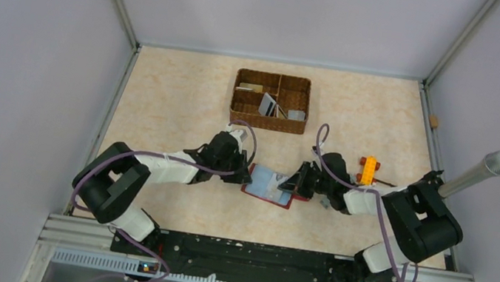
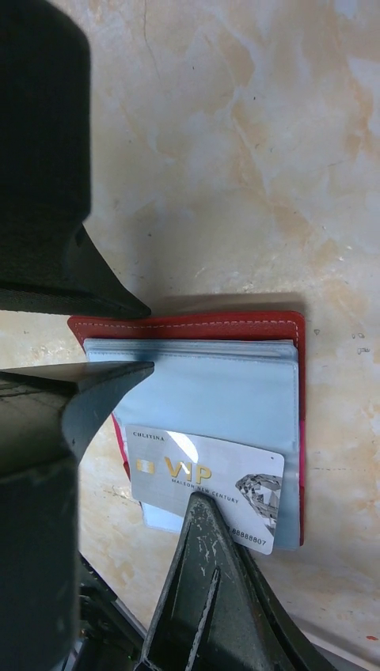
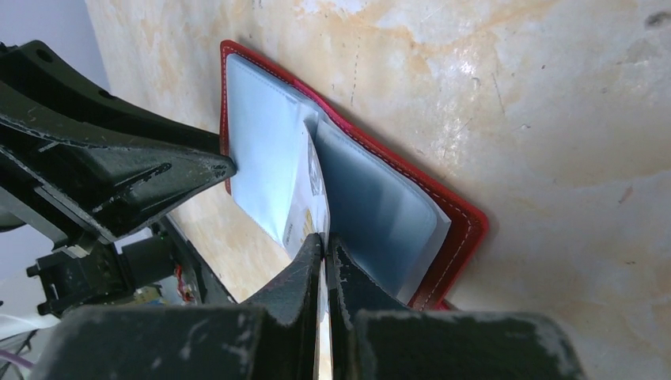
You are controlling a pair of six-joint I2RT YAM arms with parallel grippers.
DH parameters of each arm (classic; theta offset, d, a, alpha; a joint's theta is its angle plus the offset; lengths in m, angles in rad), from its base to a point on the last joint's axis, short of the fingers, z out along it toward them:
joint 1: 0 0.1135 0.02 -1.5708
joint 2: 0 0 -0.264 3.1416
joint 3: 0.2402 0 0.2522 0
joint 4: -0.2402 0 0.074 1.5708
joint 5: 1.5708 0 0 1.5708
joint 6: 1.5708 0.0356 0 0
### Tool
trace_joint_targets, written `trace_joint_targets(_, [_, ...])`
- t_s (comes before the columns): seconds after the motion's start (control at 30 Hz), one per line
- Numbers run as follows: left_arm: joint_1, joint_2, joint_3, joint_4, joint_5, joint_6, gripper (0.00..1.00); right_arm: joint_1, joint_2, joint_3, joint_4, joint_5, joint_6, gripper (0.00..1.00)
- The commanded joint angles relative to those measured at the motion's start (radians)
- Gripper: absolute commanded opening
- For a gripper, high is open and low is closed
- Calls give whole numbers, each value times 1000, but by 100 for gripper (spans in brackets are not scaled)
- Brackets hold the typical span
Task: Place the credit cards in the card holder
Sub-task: Insert the credit card into the card holder.
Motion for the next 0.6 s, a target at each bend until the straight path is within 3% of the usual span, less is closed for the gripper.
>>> trace_joint_targets(0.0, [-3, 33, 7, -17, -4, 15, 27, -5, 38, -28, 58, 19, 22, 0])
trace_joint_targets(0.57, [-2, 36, 11, -17, 12, 15, 25, -1, 126, 11, 73, -20, 27, 0])
